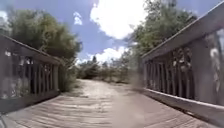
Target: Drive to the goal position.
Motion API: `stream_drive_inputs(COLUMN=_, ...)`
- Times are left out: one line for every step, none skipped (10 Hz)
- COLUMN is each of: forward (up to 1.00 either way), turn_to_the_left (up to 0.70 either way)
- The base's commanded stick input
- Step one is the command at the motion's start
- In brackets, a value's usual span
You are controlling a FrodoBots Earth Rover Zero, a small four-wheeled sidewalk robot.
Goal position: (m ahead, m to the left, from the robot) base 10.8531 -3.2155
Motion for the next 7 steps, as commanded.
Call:
stream_drive_inputs(forward=0.45, turn_to_the_left=0.0)
stream_drive_inputs(forward=0.45, turn_to_the_left=0.0)
stream_drive_inputs(forward=0.45, turn_to_the_left=0.0)
stream_drive_inputs(forward=0.45, turn_to_the_left=0.0)
stream_drive_inputs(forward=0.45, turn_to_the_left=0.0)
stream_drive_inputs(forward=0.45, turn_to_the_left=0.0)
stream_drive_inputs(forward=0.45, turn_to_the_left=0.24)
